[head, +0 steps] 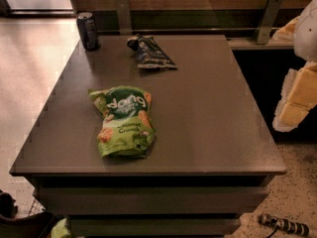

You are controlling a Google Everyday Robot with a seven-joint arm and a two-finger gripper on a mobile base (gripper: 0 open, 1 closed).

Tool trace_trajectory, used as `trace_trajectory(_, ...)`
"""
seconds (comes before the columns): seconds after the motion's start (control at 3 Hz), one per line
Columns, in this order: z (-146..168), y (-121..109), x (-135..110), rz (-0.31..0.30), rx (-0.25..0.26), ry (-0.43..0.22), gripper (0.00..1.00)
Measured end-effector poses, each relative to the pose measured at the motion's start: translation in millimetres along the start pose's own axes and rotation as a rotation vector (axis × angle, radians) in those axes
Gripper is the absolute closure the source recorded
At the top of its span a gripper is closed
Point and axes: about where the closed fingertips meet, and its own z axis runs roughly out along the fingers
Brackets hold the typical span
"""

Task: Pick blue chip bag

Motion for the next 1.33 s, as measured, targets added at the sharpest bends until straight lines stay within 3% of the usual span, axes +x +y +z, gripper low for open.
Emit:
trace_trajectory(0.33,0.0,0.0,0.0,0.0,0.0,0.0,0.0)
trace_trajectory(0.67,-2.8,-17.4,-3.0,0.031,0.037,-0.03,0.0)
trace_trajectory(1.0,-4.3,-80.8,-30.3,0.122,0.127,-0.158,0.0)
trace_trajectory(1.33,2.9,-146.4,-84.6,0.183,0.166,-0.38,0.0)
